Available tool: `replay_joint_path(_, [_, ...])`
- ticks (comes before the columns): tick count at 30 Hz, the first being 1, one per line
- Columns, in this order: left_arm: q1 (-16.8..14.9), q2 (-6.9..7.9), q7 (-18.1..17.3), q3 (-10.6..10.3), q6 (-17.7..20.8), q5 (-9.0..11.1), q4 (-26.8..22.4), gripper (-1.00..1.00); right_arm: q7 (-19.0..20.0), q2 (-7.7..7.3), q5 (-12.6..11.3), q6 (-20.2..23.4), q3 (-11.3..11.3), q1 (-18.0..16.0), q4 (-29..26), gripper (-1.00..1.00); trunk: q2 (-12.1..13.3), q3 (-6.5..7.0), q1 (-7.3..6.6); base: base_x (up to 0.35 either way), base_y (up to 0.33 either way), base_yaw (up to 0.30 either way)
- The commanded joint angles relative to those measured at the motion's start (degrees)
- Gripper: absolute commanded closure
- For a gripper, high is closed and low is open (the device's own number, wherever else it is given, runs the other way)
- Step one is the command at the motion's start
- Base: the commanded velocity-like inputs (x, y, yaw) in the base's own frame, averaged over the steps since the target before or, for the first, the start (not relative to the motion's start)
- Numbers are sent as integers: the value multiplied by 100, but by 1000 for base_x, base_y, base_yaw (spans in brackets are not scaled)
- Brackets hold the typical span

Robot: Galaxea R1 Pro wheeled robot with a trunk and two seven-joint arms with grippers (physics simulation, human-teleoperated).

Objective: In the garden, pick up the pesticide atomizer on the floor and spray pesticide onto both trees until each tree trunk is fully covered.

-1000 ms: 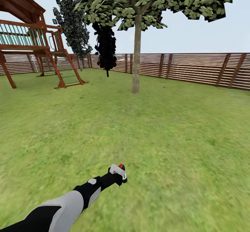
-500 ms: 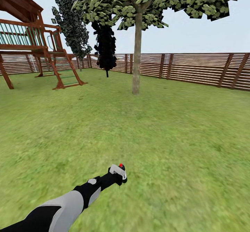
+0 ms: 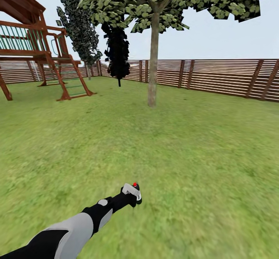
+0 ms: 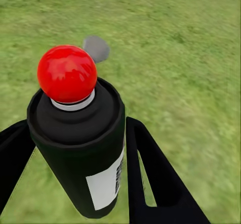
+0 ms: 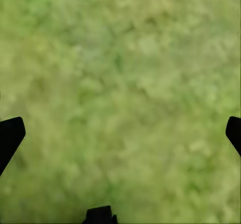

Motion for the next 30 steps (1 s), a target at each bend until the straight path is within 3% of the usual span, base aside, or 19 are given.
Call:
replay_joint_path(1, [0, 0, 5, 7, -2, 2, -1, 100, 0, 0, 0, 0, 0, 0, -2, -100, 0, 0, 0, 348, 0, 0])
replay_joint_path(30, [0, 0, 5, 5, -2, 2, -1, 100, 0, 0, 0, 0, -1, 0, 3, -100, 0, 0, 0, 348, 0, 0])
